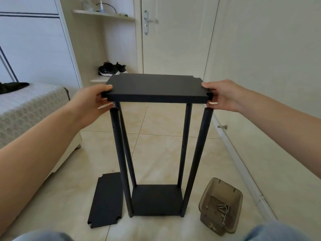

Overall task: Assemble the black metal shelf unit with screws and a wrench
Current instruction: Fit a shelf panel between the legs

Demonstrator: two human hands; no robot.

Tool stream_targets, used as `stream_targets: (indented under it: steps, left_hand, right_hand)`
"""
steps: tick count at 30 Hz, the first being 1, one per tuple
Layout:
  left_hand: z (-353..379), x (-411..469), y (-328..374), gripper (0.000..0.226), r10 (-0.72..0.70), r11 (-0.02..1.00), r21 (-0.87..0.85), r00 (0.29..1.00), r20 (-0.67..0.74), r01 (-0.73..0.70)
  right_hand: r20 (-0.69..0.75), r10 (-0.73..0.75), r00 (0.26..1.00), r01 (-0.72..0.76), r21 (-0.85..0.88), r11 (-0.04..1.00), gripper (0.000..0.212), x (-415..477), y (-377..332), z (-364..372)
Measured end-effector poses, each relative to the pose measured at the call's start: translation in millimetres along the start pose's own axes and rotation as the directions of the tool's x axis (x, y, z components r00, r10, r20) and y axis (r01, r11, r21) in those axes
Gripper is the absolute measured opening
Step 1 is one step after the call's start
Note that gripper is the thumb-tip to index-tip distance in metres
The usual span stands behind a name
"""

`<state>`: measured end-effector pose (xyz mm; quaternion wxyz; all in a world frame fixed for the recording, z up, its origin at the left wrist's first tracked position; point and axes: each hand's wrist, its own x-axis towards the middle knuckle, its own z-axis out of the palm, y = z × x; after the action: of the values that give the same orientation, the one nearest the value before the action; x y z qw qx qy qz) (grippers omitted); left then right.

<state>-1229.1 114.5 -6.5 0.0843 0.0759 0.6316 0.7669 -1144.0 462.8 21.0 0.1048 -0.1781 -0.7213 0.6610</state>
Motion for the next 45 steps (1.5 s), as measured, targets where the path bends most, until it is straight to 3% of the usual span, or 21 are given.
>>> stream_targets:
  steps: [8, 15, 22, 29, 45]
  left_hand:
    - [1, 20, -22, 0.028, -0.017, 0.999, 0.04, 1.0, 0.004, 0.017]
    - [1, 19, -30, 0.03, -0.015, 1.0, -0.019, 1.0, 0.004, 0.015]
    - [-1, 8, -33, 0.021, -0.032, 0.999, -0.037, 0.999, 0.026, 0.033]
    - [-5, -2, -33, 0.029, -0.053, 0.997, -0.057, 0.997, 0.055, 0.056]
    - [-4, -6, -27, 0.021, -0.11, 0.979, 0.181, 0.989, 0.1, 0.09]
  right_hand:
    - [0.006, 0.048, 0.999, -0.048, -0.024, 0.999, 0.022, 24, 25, -3]
    - [0.022, 0.08, 0.997, -0.081, 0.027, 0.996, 0.033, 24, 39, -5]
    - [0.069, 0.078, 0.995, -0.083, 0.082, 0.993, 0.026, 17, 40, -7]
    - [0.049, 0.099, 0.994, -0.103, 0.095, 0.99, 0.022, 6, 42, -1]
    - [0.044, 0.119, 0.992, -0.123, 0.099, 0.988, 0.028, 5, 52, -12]
